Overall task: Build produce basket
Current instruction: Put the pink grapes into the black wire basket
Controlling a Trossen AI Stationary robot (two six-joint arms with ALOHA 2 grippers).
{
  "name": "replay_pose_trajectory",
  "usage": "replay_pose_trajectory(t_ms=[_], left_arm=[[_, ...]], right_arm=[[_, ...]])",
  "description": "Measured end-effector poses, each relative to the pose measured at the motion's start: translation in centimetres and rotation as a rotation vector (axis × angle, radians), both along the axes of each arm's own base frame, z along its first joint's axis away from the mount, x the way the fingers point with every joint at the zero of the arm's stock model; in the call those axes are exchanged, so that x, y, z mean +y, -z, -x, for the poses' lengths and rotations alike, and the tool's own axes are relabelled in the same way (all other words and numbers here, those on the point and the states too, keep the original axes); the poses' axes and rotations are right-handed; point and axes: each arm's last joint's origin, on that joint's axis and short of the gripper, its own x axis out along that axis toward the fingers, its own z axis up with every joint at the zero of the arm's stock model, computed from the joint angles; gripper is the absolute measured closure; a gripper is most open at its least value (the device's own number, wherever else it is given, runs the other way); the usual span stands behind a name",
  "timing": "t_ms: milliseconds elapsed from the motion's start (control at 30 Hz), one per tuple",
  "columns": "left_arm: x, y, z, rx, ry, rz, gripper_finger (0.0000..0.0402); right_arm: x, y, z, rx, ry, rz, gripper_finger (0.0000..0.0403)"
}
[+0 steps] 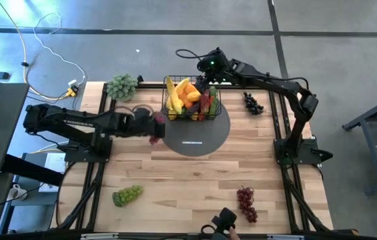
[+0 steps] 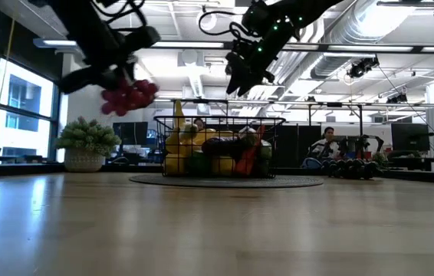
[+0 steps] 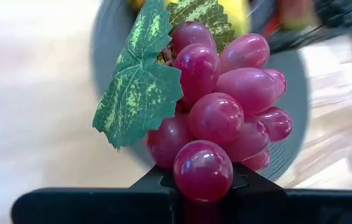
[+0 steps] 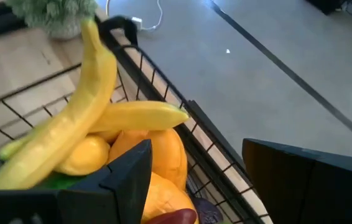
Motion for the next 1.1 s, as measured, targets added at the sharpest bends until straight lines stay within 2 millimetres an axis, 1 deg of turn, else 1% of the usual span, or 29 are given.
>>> replay_pose_trajectory(t_ms=[133,300,533,767,967,1100], left_arm=[[2.7,-0.7,-0.4,-0.048,0.066,-0.072,0.0378],[5.9,-1.5,-0.2,-0.103,0.160,-0.128,0.0378],[9.1,-2.7,0.4,-0.190,0.246,-0.244,0.0378],[11.2,-3.8,1.0,-0.239,0.252,-0.381,0.0379],[12.2,-4.7,1.4,-0.244,0.259,-0.504,0.0379],[12.6,-4.7,1.7,-0.232,0.254,-0.524,0.0380]], right_arm=[[0.1,-0.6,0.5,-0.027,0.039,-0.019,0.0171],[0.2,-1.3,0.8,-0.073,0.079,-0.045,0.0171],[0.3,-1.2,0.9,-0.099,0.124,-0.097,0.0171],[0.4,-1.1,1.0,-0.126,0.175,-0.153,0.0171],[0.8,-1.0,0.8,-0.142,0.197,-0.188,0.0171],[1.1,-1.0,0.6,-0.153,0.202,-0.202,0.0171]])
